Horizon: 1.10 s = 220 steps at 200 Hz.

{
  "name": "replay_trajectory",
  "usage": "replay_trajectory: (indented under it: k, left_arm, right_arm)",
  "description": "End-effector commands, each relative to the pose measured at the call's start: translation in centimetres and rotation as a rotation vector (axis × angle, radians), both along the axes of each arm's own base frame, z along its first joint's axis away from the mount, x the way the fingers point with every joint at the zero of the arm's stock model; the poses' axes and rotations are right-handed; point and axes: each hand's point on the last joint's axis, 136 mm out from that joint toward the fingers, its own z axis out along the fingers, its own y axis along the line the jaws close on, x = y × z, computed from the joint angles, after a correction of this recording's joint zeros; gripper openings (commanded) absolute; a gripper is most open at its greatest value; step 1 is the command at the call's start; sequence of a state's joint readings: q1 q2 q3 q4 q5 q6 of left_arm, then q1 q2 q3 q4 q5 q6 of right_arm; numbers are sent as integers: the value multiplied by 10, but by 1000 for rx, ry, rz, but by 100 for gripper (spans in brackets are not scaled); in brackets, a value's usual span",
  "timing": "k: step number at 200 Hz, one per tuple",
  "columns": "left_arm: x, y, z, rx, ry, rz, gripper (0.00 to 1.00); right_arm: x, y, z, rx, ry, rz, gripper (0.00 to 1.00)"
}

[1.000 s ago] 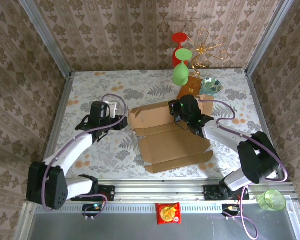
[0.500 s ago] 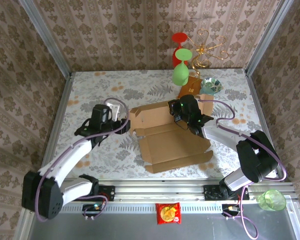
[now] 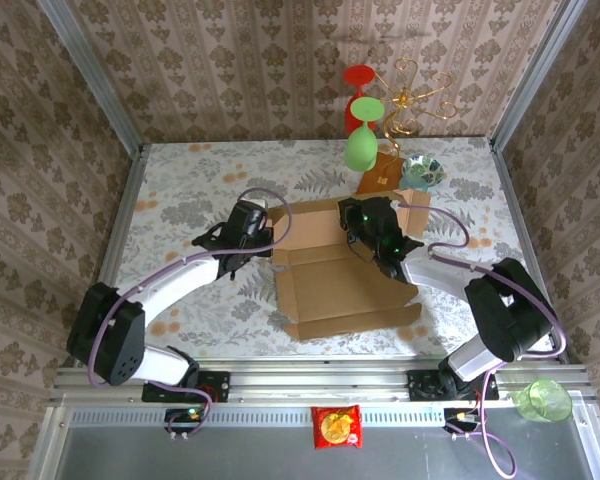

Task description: Fold the paper box

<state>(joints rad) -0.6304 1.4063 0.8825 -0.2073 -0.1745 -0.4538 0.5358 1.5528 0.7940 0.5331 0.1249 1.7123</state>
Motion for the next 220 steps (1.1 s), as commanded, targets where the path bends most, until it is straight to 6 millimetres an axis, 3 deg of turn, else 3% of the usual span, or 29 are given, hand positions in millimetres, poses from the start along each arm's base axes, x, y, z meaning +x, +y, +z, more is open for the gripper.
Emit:
replay_trajectory:
  k: [1, 42, 58, 79, 112, 141, 157, 161, 184, 201, 220]
  left_arm:
    - [22, -8, 29, -147, -93, 172, 0]
    - [16, -22, 17, -340, -100, 193, 0]
    - [14, -27, 20, -421, -130, 172, 0]
    - [10, -24, 22, -419, -120, 156, 0]
    - [1, -16, 37, -502, -108, 108, 38]
    - [-16, 18, 68, -489, -151, 105, 54]
    - [-25, 39, 85, -484, -180, 97, 54]
    - [-23, 52, 87, -481, -189, 125, 54]
    - [-21, 91, 97, -508, -234, 181, 43]
    - [-9, 118, 90, -528, -249, 242, 30]
    - [13, 111, 63, -469, -184, 150, 25]
  right_arm:
    - [4, 8, 3, 46, -69, -30, 0]
    - [11, 15, -6, 81, -144, -25, 0]
    - [10, 15, -12, 85, -140, -18, 0]
    - [6, 13, -16, 76, -130, -16, 0]
    - [7, 16, -20, 65, -123, 5, 0]
    - [6, 14, -22, 58, -119, 13, 0]
    - [6, 14, -21, 56, -117, 15, 0]
    - [6, 13, -20, 57, -118, 15, 0]
    - [7, 14, -18, 57, -119, 22, 0]
    - [7, 16, -16, 58, -120, 29, 0]
    - [7, 17, -17, 54, -116, 33, 0]
